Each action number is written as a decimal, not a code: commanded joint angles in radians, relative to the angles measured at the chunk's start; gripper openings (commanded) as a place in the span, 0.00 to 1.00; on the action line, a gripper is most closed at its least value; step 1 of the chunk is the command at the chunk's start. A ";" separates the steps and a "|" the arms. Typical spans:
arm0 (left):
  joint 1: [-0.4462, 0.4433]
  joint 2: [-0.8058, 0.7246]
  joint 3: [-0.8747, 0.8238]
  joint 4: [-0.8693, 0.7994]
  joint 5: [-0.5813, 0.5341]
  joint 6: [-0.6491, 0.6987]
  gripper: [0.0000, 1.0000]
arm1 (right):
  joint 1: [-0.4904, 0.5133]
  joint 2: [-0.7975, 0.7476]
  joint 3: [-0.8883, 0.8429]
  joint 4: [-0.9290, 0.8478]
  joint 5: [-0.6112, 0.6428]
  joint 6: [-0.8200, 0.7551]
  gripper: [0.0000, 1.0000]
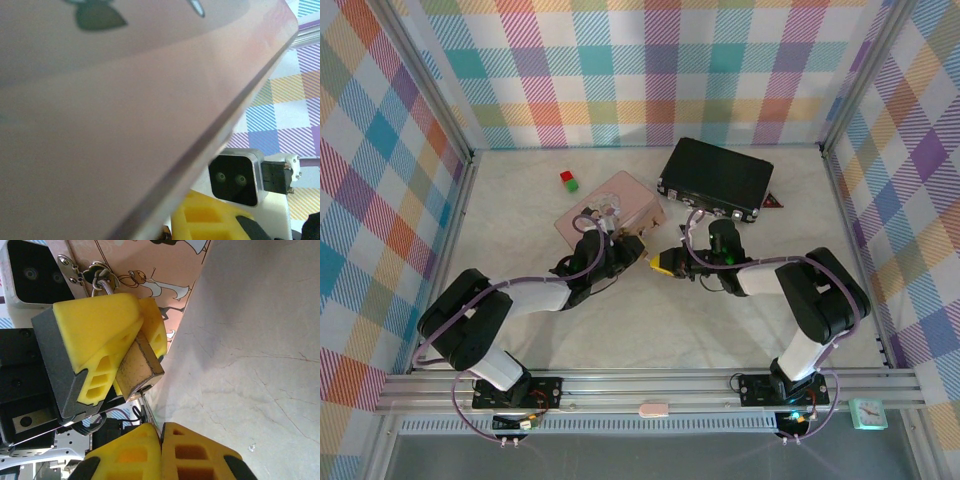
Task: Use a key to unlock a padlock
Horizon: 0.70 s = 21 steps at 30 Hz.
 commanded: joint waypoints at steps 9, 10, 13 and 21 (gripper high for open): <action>-0.029 -0.045 0.038 0.050 0.112 -0.003 0.00 | -0.010 0.009 0.078 -0.008 0.073 -0.019 0.00; -0.029 -0.044 0.039 0.051 0.113 -0.003 0.00 | -0.010 0.011 0.082 -0.008 0.079 -0.019 0.00; -0.028 -0.041 0.042 0.051 0.111 -0.003 0.00 | -0.012 0.014 0.089 0.002 0.091 -0.003 0.00; -0.028 -0.020 0.032 0.107 0.093 -0.025 0.00 | -0.001 0.036 0.018 0.237 0.160 0.294 0.00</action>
